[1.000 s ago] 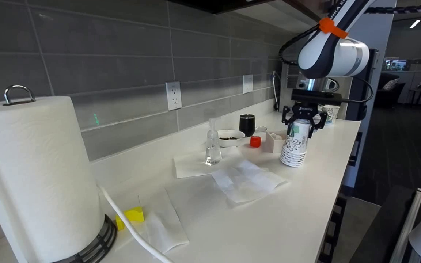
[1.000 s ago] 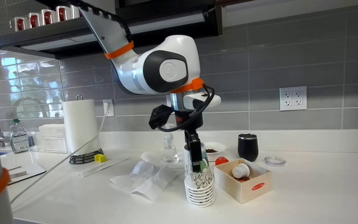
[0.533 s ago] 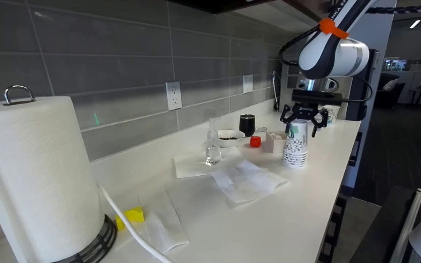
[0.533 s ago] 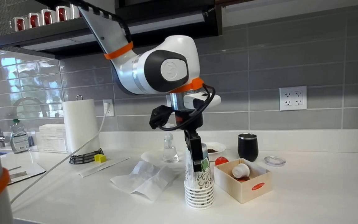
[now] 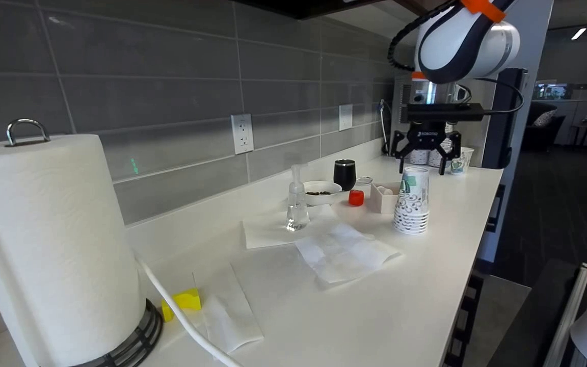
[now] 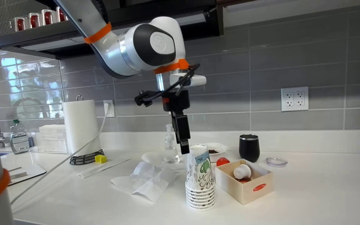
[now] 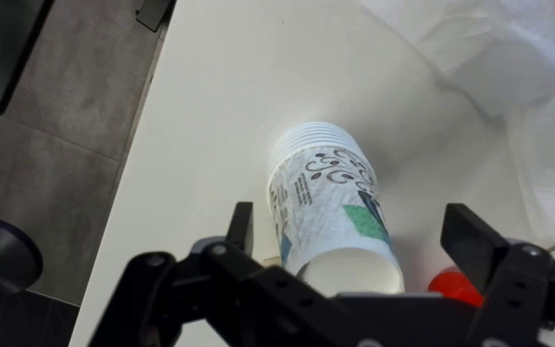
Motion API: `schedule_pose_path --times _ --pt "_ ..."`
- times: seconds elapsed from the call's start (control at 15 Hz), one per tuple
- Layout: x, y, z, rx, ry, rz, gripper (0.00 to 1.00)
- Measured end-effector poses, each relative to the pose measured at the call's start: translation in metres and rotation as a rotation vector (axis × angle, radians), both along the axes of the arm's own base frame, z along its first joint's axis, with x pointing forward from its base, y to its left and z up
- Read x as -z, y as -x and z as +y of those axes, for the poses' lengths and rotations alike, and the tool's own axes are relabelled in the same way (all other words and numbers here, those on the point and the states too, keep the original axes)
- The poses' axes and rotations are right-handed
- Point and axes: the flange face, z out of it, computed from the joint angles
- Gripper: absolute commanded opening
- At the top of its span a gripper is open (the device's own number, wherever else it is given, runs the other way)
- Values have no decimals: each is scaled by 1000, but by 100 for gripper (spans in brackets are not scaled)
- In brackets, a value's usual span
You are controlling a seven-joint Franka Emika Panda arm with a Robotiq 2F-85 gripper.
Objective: Move the stacked cups to the right
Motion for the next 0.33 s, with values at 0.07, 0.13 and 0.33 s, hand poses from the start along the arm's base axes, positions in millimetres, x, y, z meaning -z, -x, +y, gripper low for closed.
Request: schedule_pose_path --times 0.07,0.13,0.33 --pt "-9 4 7 -2 12 14 100" --pt "-19 7 15 -9 22 27 100" --pt "-45 14 40 -52 51 47 100"
